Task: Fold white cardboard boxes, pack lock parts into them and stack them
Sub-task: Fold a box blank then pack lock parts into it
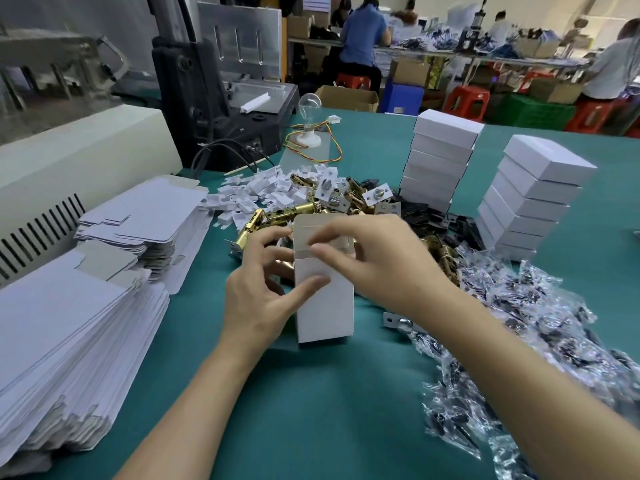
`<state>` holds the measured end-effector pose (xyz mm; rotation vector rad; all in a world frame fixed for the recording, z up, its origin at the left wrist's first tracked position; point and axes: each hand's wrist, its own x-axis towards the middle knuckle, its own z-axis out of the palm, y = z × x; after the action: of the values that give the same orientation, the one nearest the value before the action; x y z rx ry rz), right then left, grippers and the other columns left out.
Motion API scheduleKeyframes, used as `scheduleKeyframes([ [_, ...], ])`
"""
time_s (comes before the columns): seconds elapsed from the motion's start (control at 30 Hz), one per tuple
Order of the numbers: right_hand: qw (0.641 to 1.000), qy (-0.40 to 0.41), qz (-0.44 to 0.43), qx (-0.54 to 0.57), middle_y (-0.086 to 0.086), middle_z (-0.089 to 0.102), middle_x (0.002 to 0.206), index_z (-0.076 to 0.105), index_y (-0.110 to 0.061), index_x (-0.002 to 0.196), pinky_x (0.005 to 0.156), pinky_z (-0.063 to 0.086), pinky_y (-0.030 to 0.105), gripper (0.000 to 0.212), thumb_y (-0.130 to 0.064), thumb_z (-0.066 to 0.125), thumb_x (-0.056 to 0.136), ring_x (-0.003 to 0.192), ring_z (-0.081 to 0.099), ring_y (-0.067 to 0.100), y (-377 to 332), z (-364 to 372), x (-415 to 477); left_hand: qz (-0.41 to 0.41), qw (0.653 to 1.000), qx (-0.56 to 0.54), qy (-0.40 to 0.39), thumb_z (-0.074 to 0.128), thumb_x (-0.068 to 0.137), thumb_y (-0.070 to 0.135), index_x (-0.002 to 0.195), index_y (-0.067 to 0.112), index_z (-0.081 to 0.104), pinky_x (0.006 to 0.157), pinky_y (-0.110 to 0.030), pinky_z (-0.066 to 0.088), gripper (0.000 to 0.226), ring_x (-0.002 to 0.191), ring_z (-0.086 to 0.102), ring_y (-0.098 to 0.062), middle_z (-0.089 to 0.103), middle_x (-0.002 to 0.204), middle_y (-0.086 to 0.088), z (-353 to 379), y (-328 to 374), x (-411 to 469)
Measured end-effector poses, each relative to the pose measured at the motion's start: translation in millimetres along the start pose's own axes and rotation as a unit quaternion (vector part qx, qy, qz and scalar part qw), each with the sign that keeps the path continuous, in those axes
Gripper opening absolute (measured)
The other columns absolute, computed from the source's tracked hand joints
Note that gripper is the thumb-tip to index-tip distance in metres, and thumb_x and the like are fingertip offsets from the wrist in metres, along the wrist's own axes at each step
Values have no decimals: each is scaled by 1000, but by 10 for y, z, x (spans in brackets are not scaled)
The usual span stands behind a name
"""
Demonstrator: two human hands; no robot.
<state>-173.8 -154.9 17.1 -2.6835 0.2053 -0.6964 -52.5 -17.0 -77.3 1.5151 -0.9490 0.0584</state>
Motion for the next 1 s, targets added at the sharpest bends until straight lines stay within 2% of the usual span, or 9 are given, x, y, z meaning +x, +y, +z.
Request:
scheduleKeyframes([
  [0.03,998,61,10,29,-18,73,93,76,-25,101,65,37,9,10,-30,70,97,71,57,-12,48,6,-66,5,1000,1,-3,84,76,60,124,50,50,62,-26,56,60,79,73,-11,75,99,17,3,-4,-3],
  [0.1,975,177,73,111,-15,70,92,73,-23,102,64,39,8,8,-23,74,93,68,58,-1,147,57,-198,14,1000,8,-8,82,79,59,124,49,53,62,-28,57,55,82,74,-12,74,100,18,8,-8,-12],
  [0.17,945,225,150,184,-10,69,95,70,-25,106,67,46,12,17,-24,78,91,73,61,6,220,156,-298,11,1000,6,-8,80,80,60,123,52,56,63,-22,57,50,84,73,-11,73,102,21,10,0,-16],
  [0.3,931,204,200,228,-11,72,101,72,-26,108,73,54,23,18,-27,78,91,84,67,9,274,377,-408,12,1000,13,-14,79,84,57,114,53,66,67,-9,49,32,83,70,-5,70,102,26,5,-9,-21],
  [0.43,943,191,160,222,-15,66,106,74,-32,102,65,52,21,9,-30,75,93,83,67,11,261,410,-423,8,999,17,-26,73,94,49,101,38,73,62,-14,45,13,79,65,-7,71,95,19,0,-1,-11],
  [0.57,947,175,136,231,-13,64,110,72,-32,106,65,52,17,16,-26,76,92,90,69,11,283,380,-443,14,999,13,-35,66,100,44,96,28,75,67,-17,44,18,82,65,-12,72,92,13,12,17,0],
  [0.7,950,164,117,238,-14,66,114,73,-28,117,72,52,15,24,-23,74,93,99,68,9,293,381,-471,22,999,10,-40,63,102,49,100,31,76,70,-18,47,22,87,68,-15,73,96,12,13,44,-7],
  [0.87,962,137,96,217,-16,64,112,76,-23,106,86,55,29,11,-26,70,96,113,62,9,290,421,-507,22,999,5,-38,57,103,54,103,38,74,72,-10,45,23,88,68,-6,73,97,19,6,114,-6],
  [1.0,965,141,82,205,-16,67,110,75,-21,103,91,48,18,13,-23,63,100,114,61,4,281,418,-534,13,1000,-10,-25,47,109,42,102,31,76,72,-17,49,33,90,69,-10,72,98,17,21,124,-7],
])
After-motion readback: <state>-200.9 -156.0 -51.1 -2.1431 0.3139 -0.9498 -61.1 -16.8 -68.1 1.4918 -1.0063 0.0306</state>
